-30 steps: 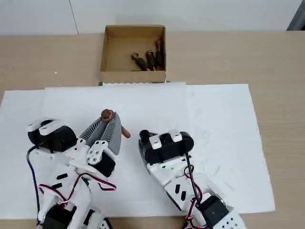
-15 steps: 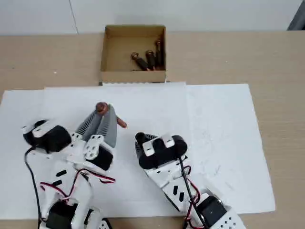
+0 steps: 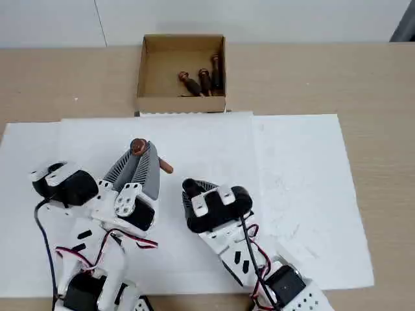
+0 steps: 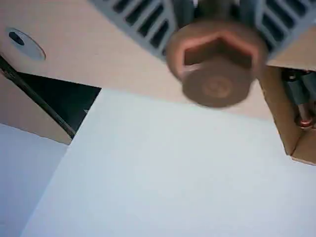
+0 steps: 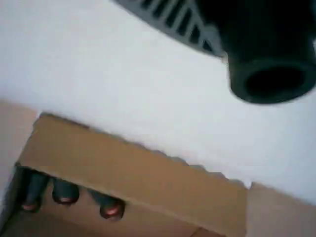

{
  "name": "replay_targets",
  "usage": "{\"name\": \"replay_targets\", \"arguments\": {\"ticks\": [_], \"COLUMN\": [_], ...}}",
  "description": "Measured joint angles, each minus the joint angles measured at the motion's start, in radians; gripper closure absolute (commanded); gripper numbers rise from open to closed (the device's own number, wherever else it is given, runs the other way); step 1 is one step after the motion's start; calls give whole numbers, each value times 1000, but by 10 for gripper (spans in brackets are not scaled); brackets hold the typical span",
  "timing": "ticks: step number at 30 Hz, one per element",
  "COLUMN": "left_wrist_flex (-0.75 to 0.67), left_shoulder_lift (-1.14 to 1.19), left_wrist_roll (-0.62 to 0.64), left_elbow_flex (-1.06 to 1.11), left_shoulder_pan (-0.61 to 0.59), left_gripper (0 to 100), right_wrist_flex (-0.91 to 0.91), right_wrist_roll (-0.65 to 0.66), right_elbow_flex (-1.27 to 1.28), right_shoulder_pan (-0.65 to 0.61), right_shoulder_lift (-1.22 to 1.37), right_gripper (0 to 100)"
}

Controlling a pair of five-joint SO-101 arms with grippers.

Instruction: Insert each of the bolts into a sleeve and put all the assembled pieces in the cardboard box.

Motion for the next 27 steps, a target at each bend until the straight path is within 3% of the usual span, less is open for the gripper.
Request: {"name": "replay_targets", "arguments": {"ticks": [16,27], "left_wrist_flex": [64,74], "left_shoulder_lift": [0,0], "left_wrist_roll": [0,0], "left_elbow_flex": [0,14], "left_shoulder_pan": [100,103], "left_gripper": [994,994], "right_wrist_flex": [-14,-14], "right_wrist_roll": [51,51], "right_elbow_flex": [0,0], "right_shoulder_pan": [0,0], "right_shoulder_lift": [0,0], "right_gripper": [995,995]}}
